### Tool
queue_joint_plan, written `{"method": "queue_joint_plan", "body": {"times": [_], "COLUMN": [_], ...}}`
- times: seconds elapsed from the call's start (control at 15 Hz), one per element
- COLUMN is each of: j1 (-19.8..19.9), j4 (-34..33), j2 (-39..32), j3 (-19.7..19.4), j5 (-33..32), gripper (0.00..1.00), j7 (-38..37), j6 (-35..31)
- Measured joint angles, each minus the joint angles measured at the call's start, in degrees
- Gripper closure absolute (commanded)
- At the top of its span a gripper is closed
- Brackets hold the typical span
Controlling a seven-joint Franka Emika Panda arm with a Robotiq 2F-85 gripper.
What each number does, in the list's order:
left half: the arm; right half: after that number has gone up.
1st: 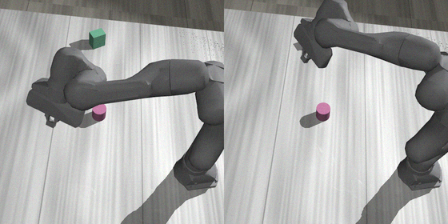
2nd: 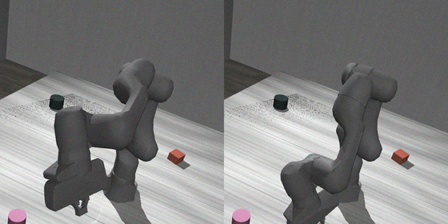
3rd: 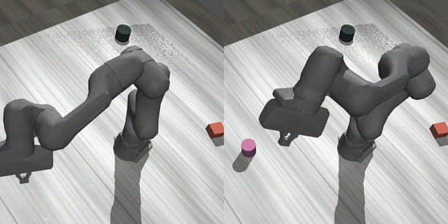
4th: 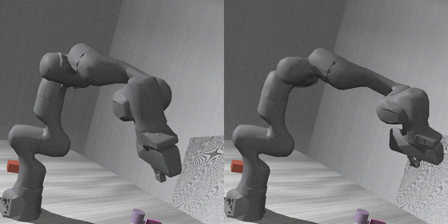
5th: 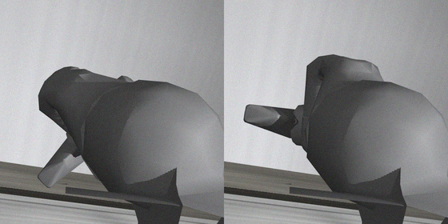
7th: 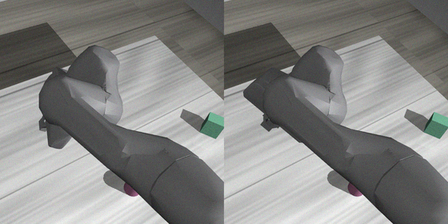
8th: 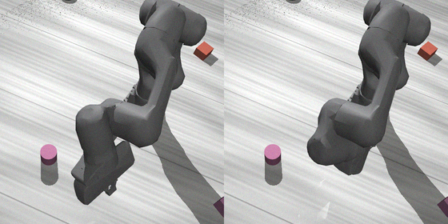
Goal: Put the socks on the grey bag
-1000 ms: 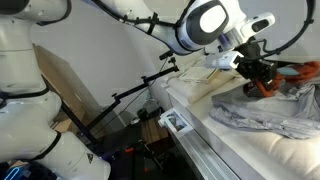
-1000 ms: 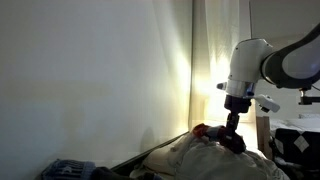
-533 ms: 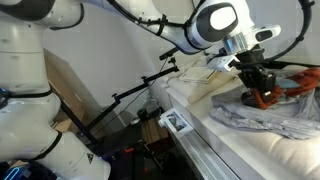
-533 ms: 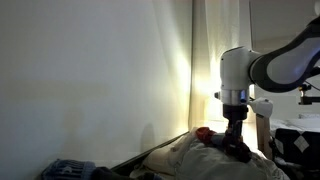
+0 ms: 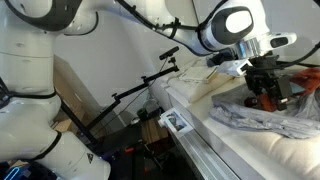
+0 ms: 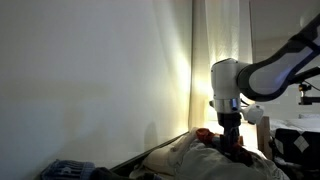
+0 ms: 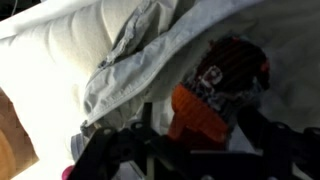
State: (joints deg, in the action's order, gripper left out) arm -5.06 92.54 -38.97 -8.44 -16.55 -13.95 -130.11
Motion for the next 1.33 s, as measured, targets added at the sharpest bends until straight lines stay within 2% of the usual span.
{"method": "queue_joint_plan", "body": {"times": [0.27, 0.8, 1.13, 1.33], "j1": [-1.7, -9.3, -9.9, -9.7], "j4": [-0.8, -0.3, -1.1, -4.3], "j2": [0.7, 5.1, 4.7, 2.5], "j3": [3.3, 10.6, 14.1, 17.3], "j5": [-0.9, -5.3, -5.6, -5.1], "gripper": [0.0, 0.0, 0.0, 0.0], "j7": [6.0, 17.2, 27.0, 35.3], "j6": [0.6, 1.0, 1.0, 1.0]}}
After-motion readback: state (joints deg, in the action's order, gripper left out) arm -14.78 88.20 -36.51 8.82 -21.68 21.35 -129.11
